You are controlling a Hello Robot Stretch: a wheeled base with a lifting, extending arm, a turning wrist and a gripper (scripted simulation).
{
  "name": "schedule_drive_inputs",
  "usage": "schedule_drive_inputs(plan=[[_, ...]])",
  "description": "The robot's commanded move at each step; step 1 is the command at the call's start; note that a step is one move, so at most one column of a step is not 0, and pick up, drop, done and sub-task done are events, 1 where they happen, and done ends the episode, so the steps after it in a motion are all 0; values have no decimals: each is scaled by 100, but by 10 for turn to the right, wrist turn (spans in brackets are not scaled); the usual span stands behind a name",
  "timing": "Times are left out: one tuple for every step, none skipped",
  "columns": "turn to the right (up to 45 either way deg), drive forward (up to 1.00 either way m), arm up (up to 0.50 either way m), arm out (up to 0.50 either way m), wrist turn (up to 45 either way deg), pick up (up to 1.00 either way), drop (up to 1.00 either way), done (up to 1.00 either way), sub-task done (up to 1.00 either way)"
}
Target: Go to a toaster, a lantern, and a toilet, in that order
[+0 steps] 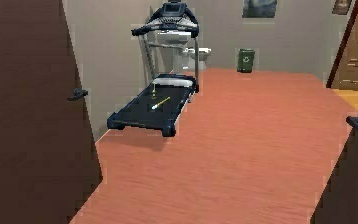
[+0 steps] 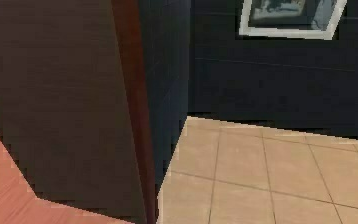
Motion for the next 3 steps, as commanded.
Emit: schedule_drive_inputs(plan=[[120,0,0,0,0,0,0,0,0],[30,0,0,0,0,0,0,0,0],[0,100,0,0,0,0,0,0,0]])
